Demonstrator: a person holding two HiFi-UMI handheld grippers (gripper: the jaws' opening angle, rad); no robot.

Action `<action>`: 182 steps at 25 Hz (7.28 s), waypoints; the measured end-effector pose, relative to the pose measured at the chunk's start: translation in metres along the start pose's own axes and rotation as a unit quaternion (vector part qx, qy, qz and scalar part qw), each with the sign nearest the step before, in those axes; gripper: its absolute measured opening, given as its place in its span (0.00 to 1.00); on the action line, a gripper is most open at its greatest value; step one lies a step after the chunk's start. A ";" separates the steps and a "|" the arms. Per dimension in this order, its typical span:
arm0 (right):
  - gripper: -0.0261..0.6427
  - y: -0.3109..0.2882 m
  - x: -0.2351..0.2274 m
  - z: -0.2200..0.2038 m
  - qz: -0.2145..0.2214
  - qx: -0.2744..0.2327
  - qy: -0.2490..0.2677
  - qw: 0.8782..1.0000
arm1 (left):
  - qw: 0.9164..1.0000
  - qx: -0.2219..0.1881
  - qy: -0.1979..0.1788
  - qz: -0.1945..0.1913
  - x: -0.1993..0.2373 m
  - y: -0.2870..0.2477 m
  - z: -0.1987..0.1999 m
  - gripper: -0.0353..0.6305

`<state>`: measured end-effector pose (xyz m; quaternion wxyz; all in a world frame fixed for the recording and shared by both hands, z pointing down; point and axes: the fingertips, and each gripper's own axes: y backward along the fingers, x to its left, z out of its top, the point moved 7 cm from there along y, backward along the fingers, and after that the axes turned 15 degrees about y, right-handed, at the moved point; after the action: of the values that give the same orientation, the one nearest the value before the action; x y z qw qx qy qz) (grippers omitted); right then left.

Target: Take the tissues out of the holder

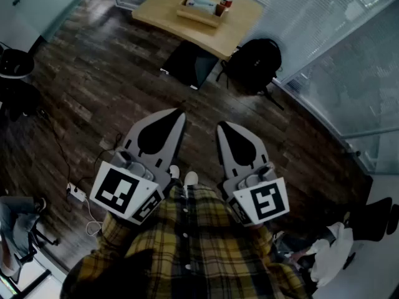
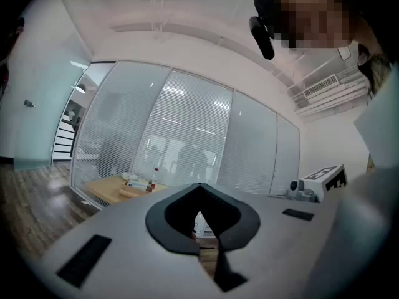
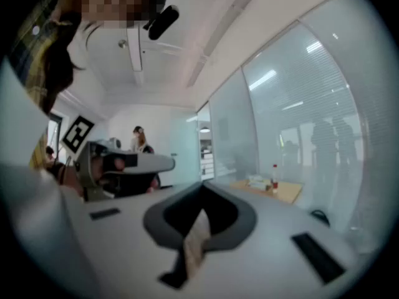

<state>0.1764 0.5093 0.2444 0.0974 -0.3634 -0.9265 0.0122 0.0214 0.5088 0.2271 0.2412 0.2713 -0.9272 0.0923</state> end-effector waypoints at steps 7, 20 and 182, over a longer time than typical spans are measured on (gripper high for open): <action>0.06 0.004 -0.004 -0.007 0.001 -0.002 -0.012 1.000 | 1.000 0.001 0.000 -0.007 -0.002 -0.007 -0.006 0.06; 0.06 0.018 -0.009 -0.017 0.014 0.007 -0.029 0.999 | 1.000 -0.013 -0.010 0.016 -0.013 0.000 -0.011 0.06; 0.29 -0.545 -0.371 -0.069 -0.097 0.170 -0.053 0.979 | 0.980 0.125 -0.005 -0.157 0.396 -0.547 0.203 0.06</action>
<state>0.0900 -0.1454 0.2996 0.1093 -0.2487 -0.9456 0.1792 -0.0511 -0.1916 0.2699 0.2127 0.4418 -0.8554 0.1671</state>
